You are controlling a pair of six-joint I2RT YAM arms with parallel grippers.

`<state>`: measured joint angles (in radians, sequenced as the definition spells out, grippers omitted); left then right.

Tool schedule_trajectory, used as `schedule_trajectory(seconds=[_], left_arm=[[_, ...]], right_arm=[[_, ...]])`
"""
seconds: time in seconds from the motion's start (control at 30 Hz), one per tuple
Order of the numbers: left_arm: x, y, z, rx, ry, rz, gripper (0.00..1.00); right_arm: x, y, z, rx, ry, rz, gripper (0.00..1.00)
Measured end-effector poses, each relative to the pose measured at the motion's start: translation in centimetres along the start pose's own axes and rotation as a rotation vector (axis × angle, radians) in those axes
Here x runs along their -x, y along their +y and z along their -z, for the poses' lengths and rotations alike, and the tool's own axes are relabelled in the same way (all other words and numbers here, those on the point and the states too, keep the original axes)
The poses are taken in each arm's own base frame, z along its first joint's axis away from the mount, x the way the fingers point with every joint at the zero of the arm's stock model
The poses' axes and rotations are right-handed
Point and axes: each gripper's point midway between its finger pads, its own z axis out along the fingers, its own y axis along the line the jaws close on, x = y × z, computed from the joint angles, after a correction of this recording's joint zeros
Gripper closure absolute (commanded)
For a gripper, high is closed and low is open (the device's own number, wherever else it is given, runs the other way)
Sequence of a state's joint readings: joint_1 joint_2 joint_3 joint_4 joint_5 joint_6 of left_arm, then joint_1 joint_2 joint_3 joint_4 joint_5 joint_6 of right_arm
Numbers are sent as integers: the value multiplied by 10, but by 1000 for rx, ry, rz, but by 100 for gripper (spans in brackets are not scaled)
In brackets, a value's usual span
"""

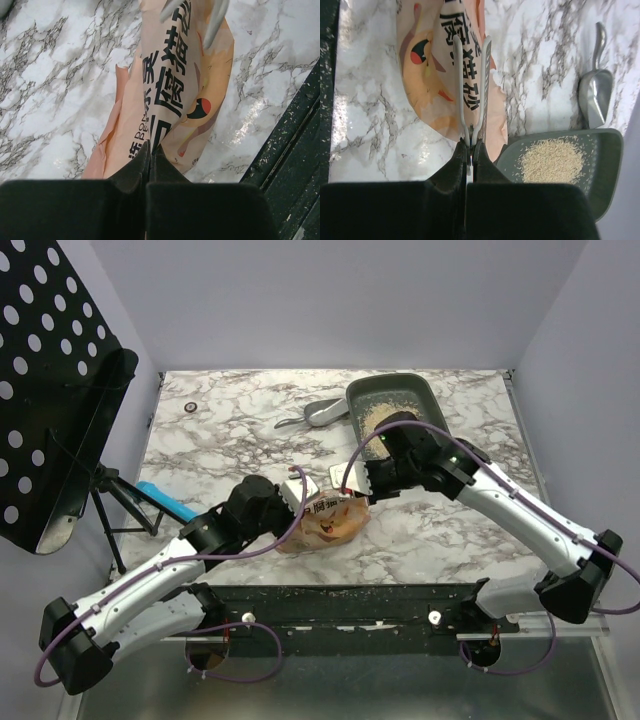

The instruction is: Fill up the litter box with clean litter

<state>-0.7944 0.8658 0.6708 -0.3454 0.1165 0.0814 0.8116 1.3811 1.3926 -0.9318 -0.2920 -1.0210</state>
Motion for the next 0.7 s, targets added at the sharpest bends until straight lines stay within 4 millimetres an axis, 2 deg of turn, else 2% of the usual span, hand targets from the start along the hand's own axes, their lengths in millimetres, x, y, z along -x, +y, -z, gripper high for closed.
schedule_trajectory(seconds=[0.17,0.3,0.57,0.7], left_arm=[[0,-1,2,0,-15,-8,100],[-1,-3,4,-3,-35,-20,100],[-1,-8,7,-13,-74,-49,100],[-1,-9,6,-15,-76,-52,100]], right_arm=[[28,0,29,-41,-117,1,100],[47,9,41,-21,-213,14,100],[76,25,42,83,-377,23,100],[89,26,39,116,-451,41,100]])
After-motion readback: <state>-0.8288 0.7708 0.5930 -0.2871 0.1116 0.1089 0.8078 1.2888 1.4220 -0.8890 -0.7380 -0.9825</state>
